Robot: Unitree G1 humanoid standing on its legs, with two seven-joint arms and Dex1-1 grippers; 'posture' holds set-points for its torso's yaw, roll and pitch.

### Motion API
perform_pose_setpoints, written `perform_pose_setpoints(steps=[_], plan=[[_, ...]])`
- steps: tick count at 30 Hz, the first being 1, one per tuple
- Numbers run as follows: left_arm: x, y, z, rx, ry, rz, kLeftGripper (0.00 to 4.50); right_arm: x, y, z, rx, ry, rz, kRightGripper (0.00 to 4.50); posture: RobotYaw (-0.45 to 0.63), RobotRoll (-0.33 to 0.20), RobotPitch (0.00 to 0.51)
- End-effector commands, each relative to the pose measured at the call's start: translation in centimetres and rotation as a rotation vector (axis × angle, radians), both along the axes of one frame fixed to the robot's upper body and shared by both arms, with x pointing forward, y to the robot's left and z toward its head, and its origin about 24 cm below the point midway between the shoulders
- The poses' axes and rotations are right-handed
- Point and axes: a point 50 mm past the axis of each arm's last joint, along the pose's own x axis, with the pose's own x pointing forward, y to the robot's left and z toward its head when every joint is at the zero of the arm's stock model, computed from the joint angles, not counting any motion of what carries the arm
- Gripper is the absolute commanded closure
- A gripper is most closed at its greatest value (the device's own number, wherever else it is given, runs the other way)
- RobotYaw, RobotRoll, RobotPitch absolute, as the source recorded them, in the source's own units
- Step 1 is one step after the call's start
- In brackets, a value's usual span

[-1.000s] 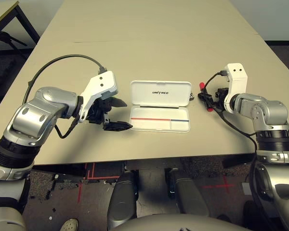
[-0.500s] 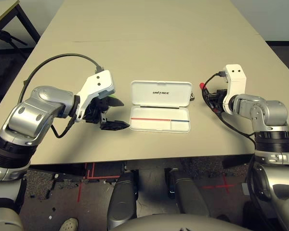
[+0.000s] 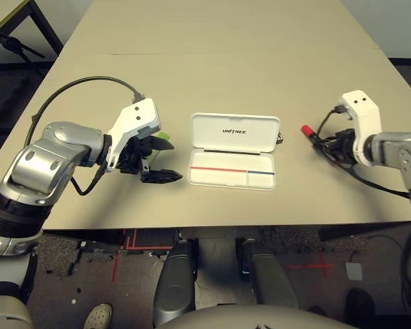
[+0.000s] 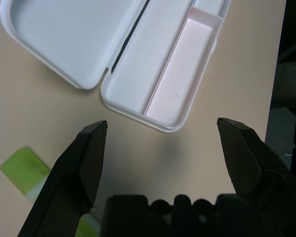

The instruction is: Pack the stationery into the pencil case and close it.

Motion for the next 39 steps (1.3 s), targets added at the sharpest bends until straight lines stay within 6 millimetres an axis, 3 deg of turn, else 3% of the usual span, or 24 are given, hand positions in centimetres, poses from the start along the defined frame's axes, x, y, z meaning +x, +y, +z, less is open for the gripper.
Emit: perform_pose_setpoints(steps=[1, 13, 19, 28, 39], plan=[[0.1, 0.1, -0.2, 0.004, -0.003, 0.013, 0.0, -1.1, 0.5, 1.0, 0.004, 0.001, 0.182, 3.98, -0.03, 0.0, 0.194], [0.1, 0.2, -0.2, 0.006, -0.016, 0.03, 0.0, -2.9, 2.2, 2.6, 0.023, 0.041, 0.608, 3.98, -0.02, 0.0, 0.189], [-0.2, 0.4, -0.3, 0.003, -0.018, 0.053, 0.0, -2.1, 3.7, 2.4, -0.005, -0.025, 0.741, 3.98, 0.0, 0.0, 0.187], [-0.4, 1.2, -0.2, -0.007, -0.037, 0.094, 0.0, 0.8, 10.1, 1.8, -0.104, -0.168, 0.938, 3.98, 0.04, 0.0, 0.177], [-0.8, 1.2, 0.2, -0.059, -0.062, 0.043, 0.0, 2.5, 15.6, 0.5, -0.137, -0.289, 1.005, 3.98, 0.06, 0.0, 0.18]])
